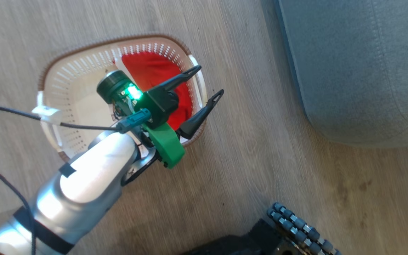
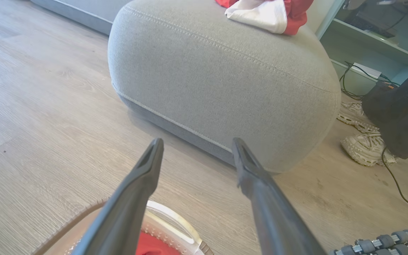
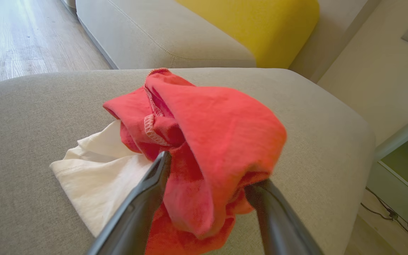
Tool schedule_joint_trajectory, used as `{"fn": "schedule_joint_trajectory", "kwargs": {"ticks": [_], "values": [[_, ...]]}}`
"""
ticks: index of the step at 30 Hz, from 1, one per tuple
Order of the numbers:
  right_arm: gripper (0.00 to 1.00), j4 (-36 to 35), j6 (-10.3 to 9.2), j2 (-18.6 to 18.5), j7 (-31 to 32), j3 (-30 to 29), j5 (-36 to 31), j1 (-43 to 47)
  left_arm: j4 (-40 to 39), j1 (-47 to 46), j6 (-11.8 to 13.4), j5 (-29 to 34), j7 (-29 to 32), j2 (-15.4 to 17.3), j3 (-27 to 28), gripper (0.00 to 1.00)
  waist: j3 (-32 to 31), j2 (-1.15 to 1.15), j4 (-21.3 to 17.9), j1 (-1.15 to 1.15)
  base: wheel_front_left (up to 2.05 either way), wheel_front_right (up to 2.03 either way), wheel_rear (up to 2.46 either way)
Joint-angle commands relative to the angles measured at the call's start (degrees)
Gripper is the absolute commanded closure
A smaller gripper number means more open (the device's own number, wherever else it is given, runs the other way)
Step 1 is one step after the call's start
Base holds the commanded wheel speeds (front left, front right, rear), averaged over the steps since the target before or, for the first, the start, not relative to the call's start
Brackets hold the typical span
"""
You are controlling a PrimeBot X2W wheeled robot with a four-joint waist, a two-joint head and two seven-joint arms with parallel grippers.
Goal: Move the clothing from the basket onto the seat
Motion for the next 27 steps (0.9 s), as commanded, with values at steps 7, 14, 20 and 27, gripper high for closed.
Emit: {"fn": "schedule_joint_trajectory", "kwargs": {"ticks": [7, 14, 20, 27], "values": [[0.00, -6.4, -0.02, -5.0, -0.5, 11.7, 11.4, 13.6, 2.7, 1.2, -0.2, -1.3, -2.1, -3.1, 2.7, 0.00, -7.2, 0.00, 3.2, 0.00, 0.00, 0.00, 0.00], [0.00, -15.7, -0.02, -4.8, -0.5, 18.9, 19.0, 24.4, 4.5, 4.7, -0.1, -1.3, -2.4, -5.7, 8.1, 0.00, -13.9, 0.00, 6.4, 0.00, 0.00, 0.00, 0.00], [0.00, -24.3, -0.02, -1.2, -0.5, 20.9, 19.1, 29.7, 5.2, 9.9, 0.8, -0.5, -2.4, -6.6, 15.7, 0.00, -18.8, 0.00, 9.0, 0.00, 0.00, 0.00, 0.00], [0.00, -34.7, -0.02, 7.6, -0.5, 23.3, 15.4, 36.8, 6.4, 17.5, 1.5, 2.2, -2.4, -8.0, 27.3, 0.00, -25.1, 0.00, 13.0, 0.00, 0.00, 0.00, 0.00]]}}
